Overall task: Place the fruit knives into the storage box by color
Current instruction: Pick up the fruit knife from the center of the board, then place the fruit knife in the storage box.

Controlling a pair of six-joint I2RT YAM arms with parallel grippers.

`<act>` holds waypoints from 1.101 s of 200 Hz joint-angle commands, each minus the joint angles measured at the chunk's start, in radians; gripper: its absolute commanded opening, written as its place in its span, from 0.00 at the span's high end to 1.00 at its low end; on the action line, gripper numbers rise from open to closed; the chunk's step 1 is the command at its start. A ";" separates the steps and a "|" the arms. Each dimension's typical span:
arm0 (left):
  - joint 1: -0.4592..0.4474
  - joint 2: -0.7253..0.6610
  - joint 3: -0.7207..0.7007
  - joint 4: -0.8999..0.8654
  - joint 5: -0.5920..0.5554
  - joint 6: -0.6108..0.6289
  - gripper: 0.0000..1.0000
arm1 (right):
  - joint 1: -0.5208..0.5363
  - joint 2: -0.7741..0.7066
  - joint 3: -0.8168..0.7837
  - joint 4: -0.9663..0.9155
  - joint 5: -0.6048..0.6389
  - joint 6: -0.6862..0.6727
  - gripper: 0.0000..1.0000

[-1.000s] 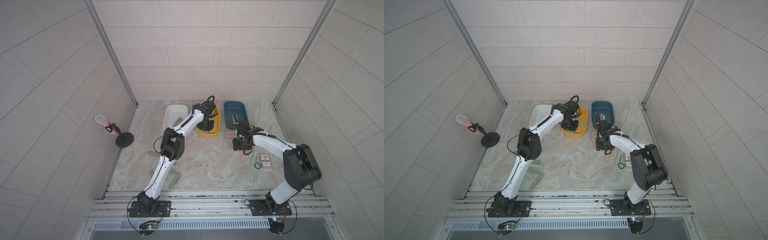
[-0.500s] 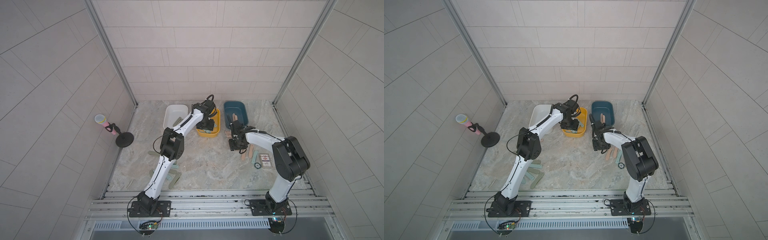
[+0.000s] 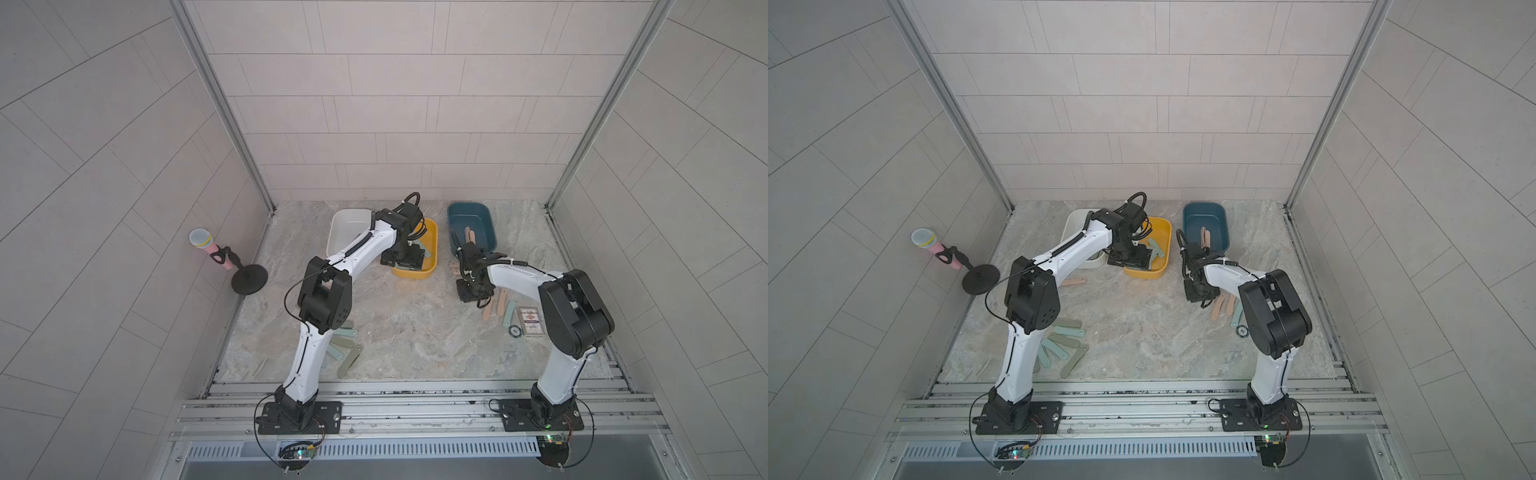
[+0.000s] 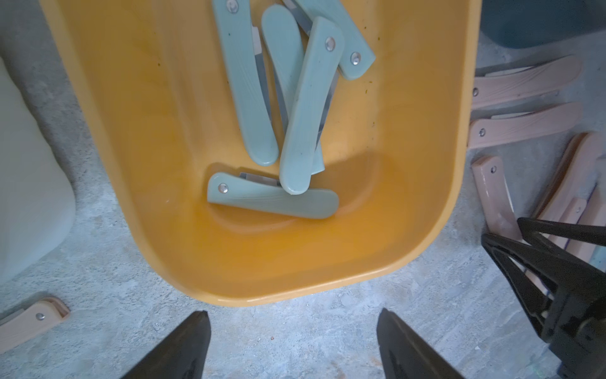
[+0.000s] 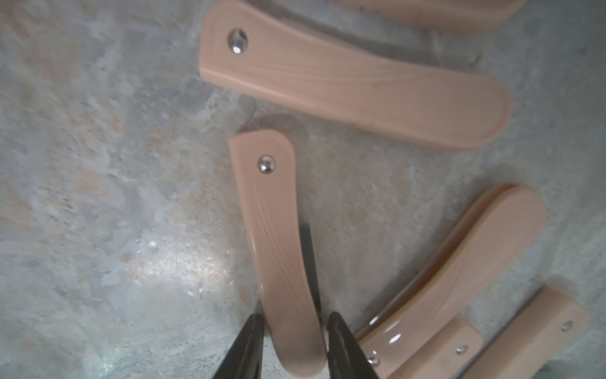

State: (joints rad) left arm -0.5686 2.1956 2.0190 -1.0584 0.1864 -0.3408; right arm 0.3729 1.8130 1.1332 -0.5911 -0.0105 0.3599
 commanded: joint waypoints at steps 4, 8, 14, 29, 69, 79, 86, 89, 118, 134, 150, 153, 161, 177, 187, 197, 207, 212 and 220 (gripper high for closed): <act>0.002 -0.046 -0.017 0.007 0.012 -0.002 0.13 | 0.011 0.035 0.023 -0.034 0.009 0.005 0.65; 0.002 -0.049 -0.017 0.008 0.013 -0.002 0.13 | 0.011 0.037 0.025 -0.037 0.011 0.006 0.66; 0.000 -0.055 -0.018 0.006 0.015 -0.003 0.13 | 0.012 0.040 0.028 -0.040 0.018 0.009 0.69; 0.001 -0.070 -0.024 0.002 0.013 -0.005 0.13 | 0.019 0.033 0.026 -0.058 0.035 0.024 0.74; 0.002 -0.124 -0.078 0.011 0.003 -0.013 0.13 | 0.061 -0.062 0.010 -0.102 0.048 0.057 0.75; 0.002 -0.136 -0.086 0.011 0.001 -0.019 0.13 | 0.077 -0.099 0.009 -0.114 0.055 0.068 0.75; 0.003 -0.145 -0.096 0.012 0.002 -0.021 0.13 | 0.087 -0.128 0.009 -0.124 0.060 0.076 0.75; 0.002 -0.150 -0.101 0.013 0.000 -0.023 0.13 | 0.091 -0.139 0.010 -0.129 0.061 0.078 0.75; 0.003 -0.187 -0.132 0.027 -0.004 -0.036 0.13 | 0.101 -0.245 0.031 -0.160 0.080 0.093 0.76; 0.003 -0.190 -0.134 0.035 -0.001 -0.041 0.11 | 0.093 -0.268 0.063 -0.145 0.107 0.088 0.76; 0.000 -0.185 -0.130 0.043 0.010 -0.043 0.01 | 0.055 -0.237 0.121 -0.116 0.120 0.054 0.76; 0.000 -0.182 -0.128 0.045 0.012 -0.043 0.00 | 0.045 -0.224 0.141 -0.116 0.118 0.050 0.76; 0.001 -0.176 -0.119 0.045 0.023 -0.043 0.00 | 0.019 -0.178 0.201 -0.122 0.103 0.029 0.76; 0.002 -0.154 -0.089 0.037 0.033 -0.036 0.00 | -0.028 -0.076 0.334 -0.131 0.093 -0.004 0.76; 0.001 -0.140 -0.067 0.027 0.030 -0.031 0.00 | -0.050 -0.003 0.413 -0.132 0.084 -0.021 0.76; 0.003 -0.129 -0.054 0.026 0.027 -0.029 0.00 | -0.075 0.072 0.495 -0.142 0.074 -0.036 0.76; 0.002 -0.118 -0.037 0.023 0.030 -0.022 0.00 | -0.096 0.147 0.589 -0.165 0.072 -0.052 0.76; 0.002 -0.113 -0.030 0.020 0.030 -0.020 0.00 | -0.104 0.183 0.628 -0.165 0.070 -0.058 0.76; 0.003 -0.103 -0.019 0.014 0.037 -0.020 0.00 | -0.119 0.237 0.694 -0.173 0.066 -0.064 0.76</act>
State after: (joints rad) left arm -0.5686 2.0621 1.9495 -1.0206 0.2150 -0.3733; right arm 0.2863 1.9324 1.6939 -0.7063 0.0570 0.3496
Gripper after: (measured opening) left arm 0.994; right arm 0.254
